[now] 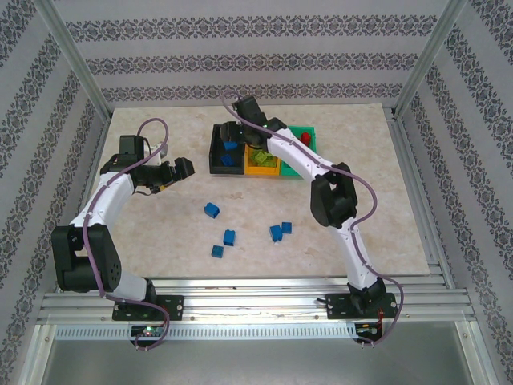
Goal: Sort the legos into containers by color
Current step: Place the lego in the container, then pick up the lego from the center of the table.
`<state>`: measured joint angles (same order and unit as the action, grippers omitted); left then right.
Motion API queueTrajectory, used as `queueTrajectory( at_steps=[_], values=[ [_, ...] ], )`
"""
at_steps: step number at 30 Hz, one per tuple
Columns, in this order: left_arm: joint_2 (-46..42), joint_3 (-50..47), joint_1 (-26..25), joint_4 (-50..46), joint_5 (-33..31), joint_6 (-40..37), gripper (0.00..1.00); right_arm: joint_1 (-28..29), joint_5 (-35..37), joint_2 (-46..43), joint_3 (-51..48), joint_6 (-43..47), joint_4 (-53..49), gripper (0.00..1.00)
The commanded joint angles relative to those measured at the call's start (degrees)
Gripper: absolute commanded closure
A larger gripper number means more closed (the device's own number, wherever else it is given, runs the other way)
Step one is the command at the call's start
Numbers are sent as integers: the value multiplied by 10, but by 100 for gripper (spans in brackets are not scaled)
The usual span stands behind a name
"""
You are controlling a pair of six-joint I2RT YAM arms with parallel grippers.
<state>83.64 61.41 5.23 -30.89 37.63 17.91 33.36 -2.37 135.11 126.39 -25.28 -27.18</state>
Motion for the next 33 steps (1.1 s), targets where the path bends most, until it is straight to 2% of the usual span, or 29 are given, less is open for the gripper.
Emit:
queueTrajectory(
  at_steps=[1, 4, 9, 18, 23, 28, 33],
  values=[
    [2, 11, -7, -16, 3, -17, 0, 4, -11, -2, 11, 8, -36, 43],
    [2, 11, -6, -15, 3, -16, 0, 7, -10, -38, -57, 4, -4, 43],
    [-1, 8, -7, -9, -13, -6, 0, 19, -3, -134, -227, 4, 63, 43],
    [-12, 5, -6, -12, -50, -6, 0, 48, 33, -319, -502, -2, 125, 44],
    [-6, 5, -7, -13, -47, -8, 0, 54, 67, -410, -637, -20, 144, 44],
    [1, 4, -7, -10, -36, -6, 0, 42, 102, -503, -751, -31, 153, 44],
    [3, -3, -17, 4, -11, -5, 2, 1, 93, -583, -839, -41, 149, 44]
  ],
)
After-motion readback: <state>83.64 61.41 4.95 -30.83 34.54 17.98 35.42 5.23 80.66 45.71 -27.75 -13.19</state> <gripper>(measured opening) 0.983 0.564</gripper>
